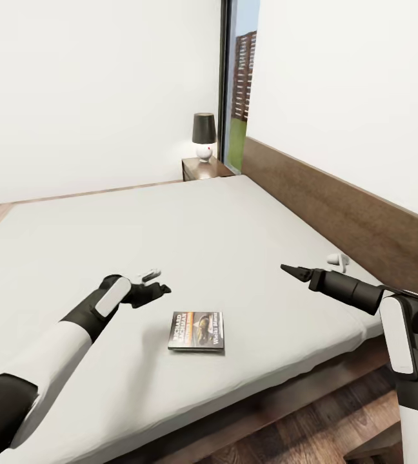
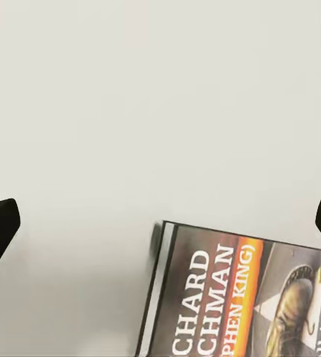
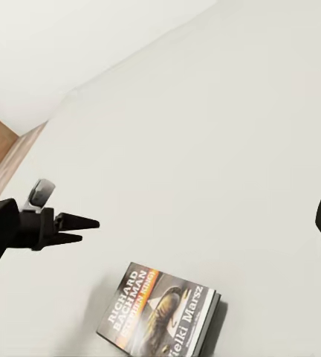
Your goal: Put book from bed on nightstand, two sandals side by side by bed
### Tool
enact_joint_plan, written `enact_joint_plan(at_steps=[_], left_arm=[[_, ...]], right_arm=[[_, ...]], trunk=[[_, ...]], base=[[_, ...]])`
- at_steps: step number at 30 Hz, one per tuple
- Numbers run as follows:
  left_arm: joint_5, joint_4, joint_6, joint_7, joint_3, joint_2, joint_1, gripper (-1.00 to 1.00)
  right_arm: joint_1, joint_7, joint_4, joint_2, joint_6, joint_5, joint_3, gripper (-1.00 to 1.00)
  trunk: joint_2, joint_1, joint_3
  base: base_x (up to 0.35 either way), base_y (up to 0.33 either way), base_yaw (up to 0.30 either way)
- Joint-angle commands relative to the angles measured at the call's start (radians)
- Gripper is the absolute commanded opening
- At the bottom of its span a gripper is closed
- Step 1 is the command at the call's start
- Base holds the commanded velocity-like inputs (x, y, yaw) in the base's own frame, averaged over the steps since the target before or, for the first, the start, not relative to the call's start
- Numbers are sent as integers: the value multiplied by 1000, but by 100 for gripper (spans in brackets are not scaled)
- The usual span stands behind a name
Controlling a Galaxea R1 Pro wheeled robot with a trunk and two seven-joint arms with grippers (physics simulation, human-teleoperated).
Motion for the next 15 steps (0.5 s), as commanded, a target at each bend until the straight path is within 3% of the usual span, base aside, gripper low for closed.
enact_joint_plan(at_steps=[1, 15], left_arm=[[-2, 19, -20, -43, -5, 13, 0, 100], [-12, 76, -62, -270, -6, 38, 20, 100]], right_arm=[[-1, 6, 0, 0, 5, 1, 1, 100], [0, 0, 0, 0, -93, 1, 8, 100]], trunk=[[0, 0, -1], [0, 0, -1]], base=[[0, 0, 0], [0, 0, 0]])
